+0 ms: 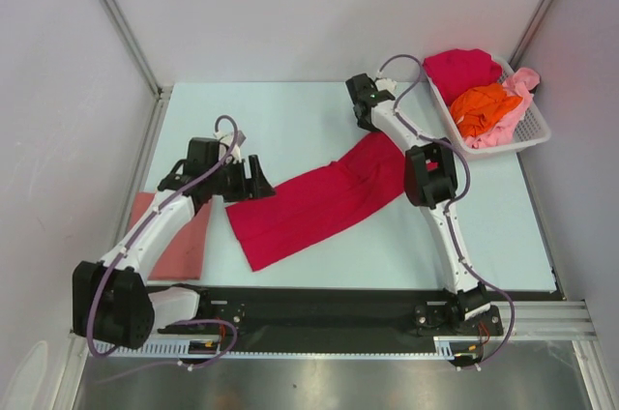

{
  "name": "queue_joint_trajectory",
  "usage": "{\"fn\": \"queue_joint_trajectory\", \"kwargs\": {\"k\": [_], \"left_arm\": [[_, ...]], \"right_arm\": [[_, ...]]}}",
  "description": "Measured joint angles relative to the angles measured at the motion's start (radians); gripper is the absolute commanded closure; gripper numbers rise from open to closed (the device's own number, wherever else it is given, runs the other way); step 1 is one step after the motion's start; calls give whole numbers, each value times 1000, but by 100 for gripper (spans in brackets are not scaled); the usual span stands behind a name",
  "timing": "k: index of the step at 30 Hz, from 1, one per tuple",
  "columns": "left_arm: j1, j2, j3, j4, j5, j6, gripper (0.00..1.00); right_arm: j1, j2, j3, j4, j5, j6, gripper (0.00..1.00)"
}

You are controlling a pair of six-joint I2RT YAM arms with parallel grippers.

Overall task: Fold and stack the t-shirts
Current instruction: Fold the tshirt

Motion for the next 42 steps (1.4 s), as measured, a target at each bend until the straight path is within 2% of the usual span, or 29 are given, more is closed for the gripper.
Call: {"fn": "queue_joint_trajectory", "kwargs": {"k": [4,8,10,22,28,29,31,35,36,37,39,42], "left_arm": [[1,80,68,-11,-70,27,20],[13,230,187,-45,-125,70,24],[26,291,218,-57,-135,89,25],[94,507,236,-172,-235,125,21],[94,557,237,-190,-311,126,30],[94,559,241,-193,-316,124,34],[94,560,238,-192,-325,118,40],[97,543,209,-169,-314,107,44],[97,532,193,-158,-308,104,45],[97,519,175,-146,-298,100,45],[97,495,143,-127,-269,89,48],[97,472,99,-103,-213,66,61]], "right_arm": [[11,76,103,135,-23,-97,100],[11,108,122,274,-54,-170,93],[11,119,123,335,-77,-199,94],[8,193,179,581,-261,-259,92],[8,193,179,644,-327,-256,89],[8,193,179,652,-336,-251,88],[8,193,174,670,-350,-246,79],[8,193,173,689,-372,-237,67],[8,193,173,697,-381,-230,61],[8,193,173,700,-389,-224,48],[6,193,173,702,-415,-208,39],[1,193,186,682,-460,-195,32]]}}
